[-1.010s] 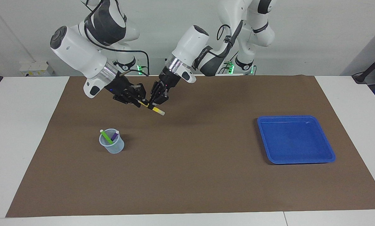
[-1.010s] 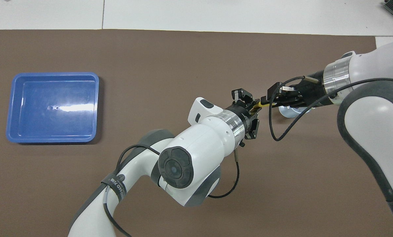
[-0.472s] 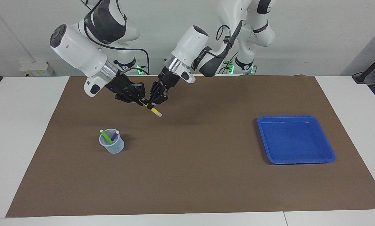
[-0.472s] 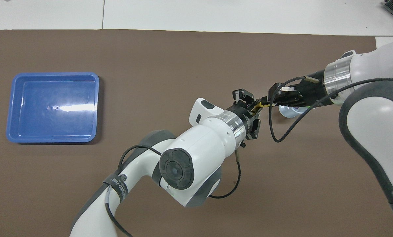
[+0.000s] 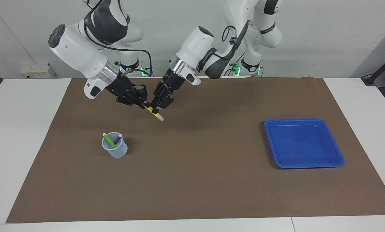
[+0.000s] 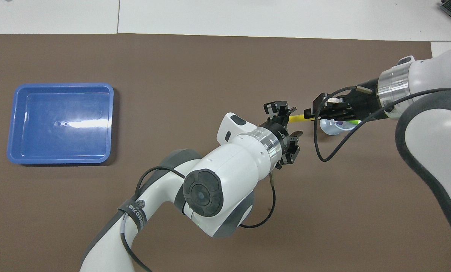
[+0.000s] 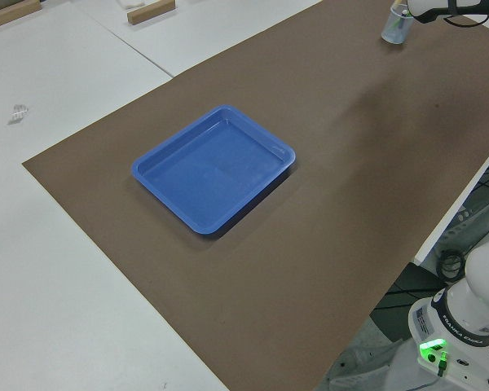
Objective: Transfer and insert pens with both arms
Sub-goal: 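Carry the yellow pen into the cup with the right gripper while the left gripper withdraws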
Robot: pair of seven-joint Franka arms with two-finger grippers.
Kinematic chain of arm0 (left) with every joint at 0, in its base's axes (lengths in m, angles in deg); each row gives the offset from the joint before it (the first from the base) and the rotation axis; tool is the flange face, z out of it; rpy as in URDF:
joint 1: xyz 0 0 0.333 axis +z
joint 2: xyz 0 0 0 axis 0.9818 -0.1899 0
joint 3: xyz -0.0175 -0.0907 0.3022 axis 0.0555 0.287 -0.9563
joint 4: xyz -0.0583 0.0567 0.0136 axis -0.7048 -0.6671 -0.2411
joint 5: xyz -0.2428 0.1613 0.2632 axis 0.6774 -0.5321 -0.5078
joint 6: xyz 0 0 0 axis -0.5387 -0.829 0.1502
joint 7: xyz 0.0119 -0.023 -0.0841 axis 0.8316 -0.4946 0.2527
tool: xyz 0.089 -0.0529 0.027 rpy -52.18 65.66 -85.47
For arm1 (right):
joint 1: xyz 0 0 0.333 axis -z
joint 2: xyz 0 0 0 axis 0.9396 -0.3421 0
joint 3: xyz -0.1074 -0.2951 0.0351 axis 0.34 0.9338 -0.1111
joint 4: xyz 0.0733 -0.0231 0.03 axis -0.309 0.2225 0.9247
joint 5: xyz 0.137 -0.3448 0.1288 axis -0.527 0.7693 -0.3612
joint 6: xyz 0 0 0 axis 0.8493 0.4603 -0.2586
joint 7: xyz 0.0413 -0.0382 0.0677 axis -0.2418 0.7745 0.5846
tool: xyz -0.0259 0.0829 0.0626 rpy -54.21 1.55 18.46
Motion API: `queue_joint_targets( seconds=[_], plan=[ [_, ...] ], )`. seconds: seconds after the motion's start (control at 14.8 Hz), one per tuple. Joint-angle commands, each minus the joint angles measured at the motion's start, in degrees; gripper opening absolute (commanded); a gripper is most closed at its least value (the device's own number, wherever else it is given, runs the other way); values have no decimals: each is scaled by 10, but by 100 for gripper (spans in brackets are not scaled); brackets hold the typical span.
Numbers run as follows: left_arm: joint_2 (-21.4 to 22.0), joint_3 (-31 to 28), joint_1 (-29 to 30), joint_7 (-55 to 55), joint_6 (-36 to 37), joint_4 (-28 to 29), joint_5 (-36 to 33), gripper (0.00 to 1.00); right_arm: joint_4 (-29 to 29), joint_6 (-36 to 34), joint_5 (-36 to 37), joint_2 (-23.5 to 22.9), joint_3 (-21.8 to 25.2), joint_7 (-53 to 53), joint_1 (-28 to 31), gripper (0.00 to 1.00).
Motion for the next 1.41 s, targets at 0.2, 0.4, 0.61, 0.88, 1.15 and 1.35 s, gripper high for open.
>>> queue_joint_targets(
  seconds=[0.2,0.4,0.61,0.88,1.15,1.35],
  plan=[
    [25,-18,15,10,68,8,2,100,-6,-11,49,6,-1,-30,10,0],
    [32,-20,64,81,116,8,2,100,-4,-1,138,4,-1,-68,17,0],
    [43,-21,123,144,164,7,2,100,-4,3,181,-4,-1,-137,48,0],
    [70,-21,207,277,272,-4,1,100,-1,51,218,-36,-1,-207,68,0],
    [103,-21,292,506,428,-4,1,100,0,90,243,-69,-1,-232,74,0],
    [121,-21,356,634,497,-5,1,100,0,91,248,-73,-1,-232,75,0]
  ],
)
